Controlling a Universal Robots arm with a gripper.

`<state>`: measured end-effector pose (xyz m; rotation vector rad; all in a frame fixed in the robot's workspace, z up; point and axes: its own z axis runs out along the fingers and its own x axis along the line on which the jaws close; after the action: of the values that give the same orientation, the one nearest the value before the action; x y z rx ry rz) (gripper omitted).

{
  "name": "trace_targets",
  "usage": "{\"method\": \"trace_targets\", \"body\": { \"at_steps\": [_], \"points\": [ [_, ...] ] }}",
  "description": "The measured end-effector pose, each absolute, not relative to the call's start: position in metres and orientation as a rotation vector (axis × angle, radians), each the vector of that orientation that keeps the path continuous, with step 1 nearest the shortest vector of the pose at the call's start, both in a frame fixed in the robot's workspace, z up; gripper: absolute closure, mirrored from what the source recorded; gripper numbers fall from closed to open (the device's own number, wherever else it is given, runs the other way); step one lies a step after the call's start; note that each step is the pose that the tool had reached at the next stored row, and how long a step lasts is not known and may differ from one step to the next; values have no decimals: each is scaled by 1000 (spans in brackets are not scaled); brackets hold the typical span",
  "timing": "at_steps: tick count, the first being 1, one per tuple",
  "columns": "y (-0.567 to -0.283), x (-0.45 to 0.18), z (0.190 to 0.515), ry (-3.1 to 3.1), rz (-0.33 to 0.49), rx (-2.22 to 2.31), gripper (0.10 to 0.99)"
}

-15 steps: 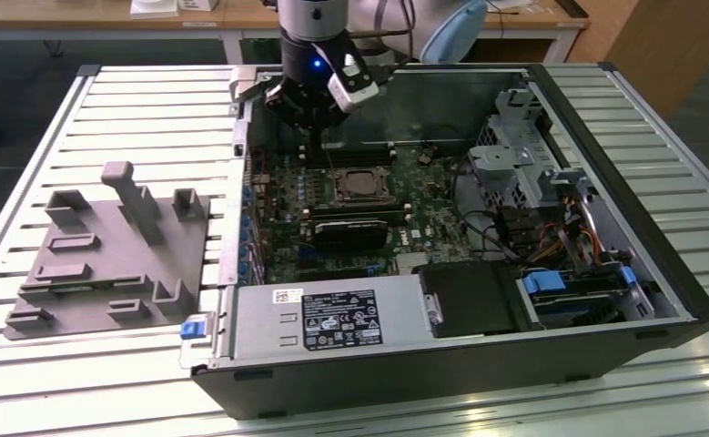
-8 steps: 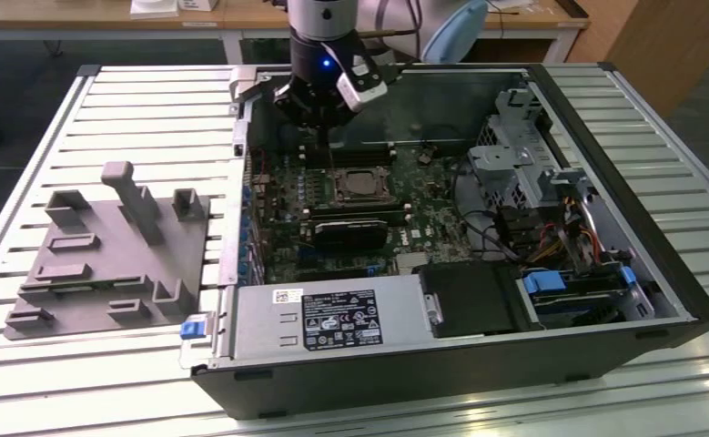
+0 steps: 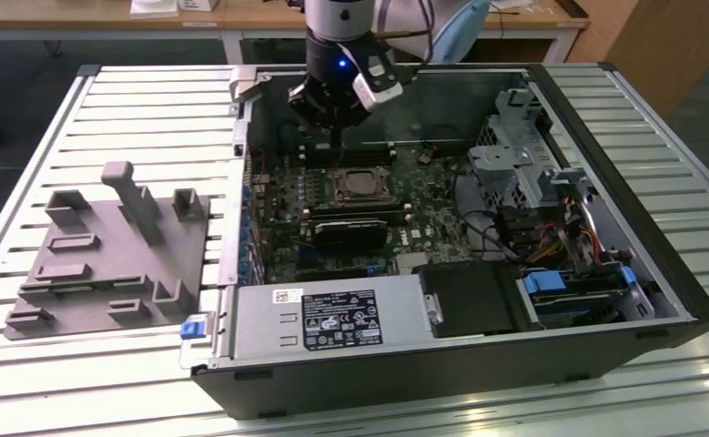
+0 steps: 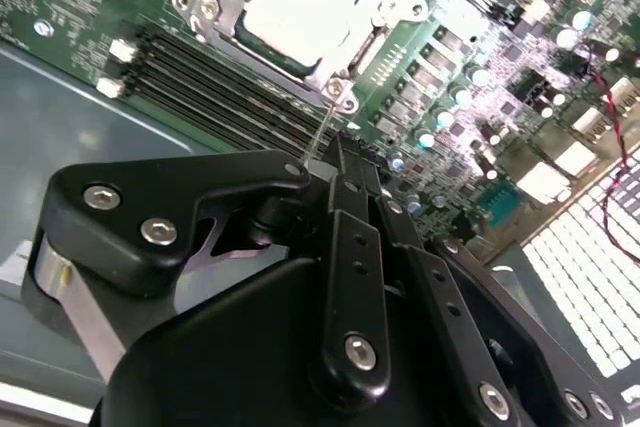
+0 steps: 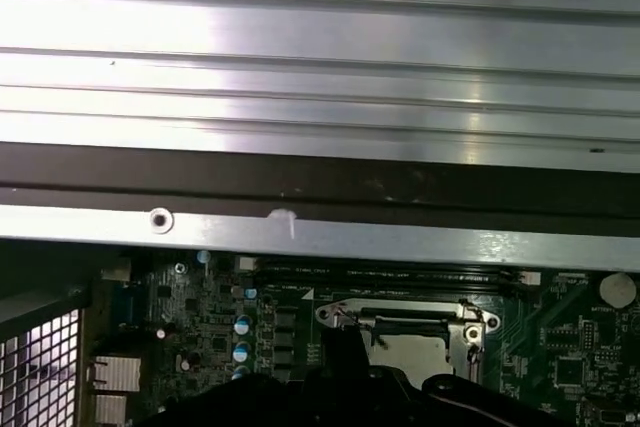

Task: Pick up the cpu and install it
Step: 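Install the first cpu locking lever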

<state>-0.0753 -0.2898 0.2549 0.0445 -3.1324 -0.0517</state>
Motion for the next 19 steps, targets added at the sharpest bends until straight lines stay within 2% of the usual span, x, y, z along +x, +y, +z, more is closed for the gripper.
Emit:
{"method": "trace_targets", "body": {
  "at_steps": [5, 11, 19],
  "points": [
    [-290, -72, 254, -3133, -56, 25, 980],
    [-290, -71, 250, -3132, -122, 9, 980],
    [-290, -64, 246, -3132, -122, 8, 980]
  ]
}}
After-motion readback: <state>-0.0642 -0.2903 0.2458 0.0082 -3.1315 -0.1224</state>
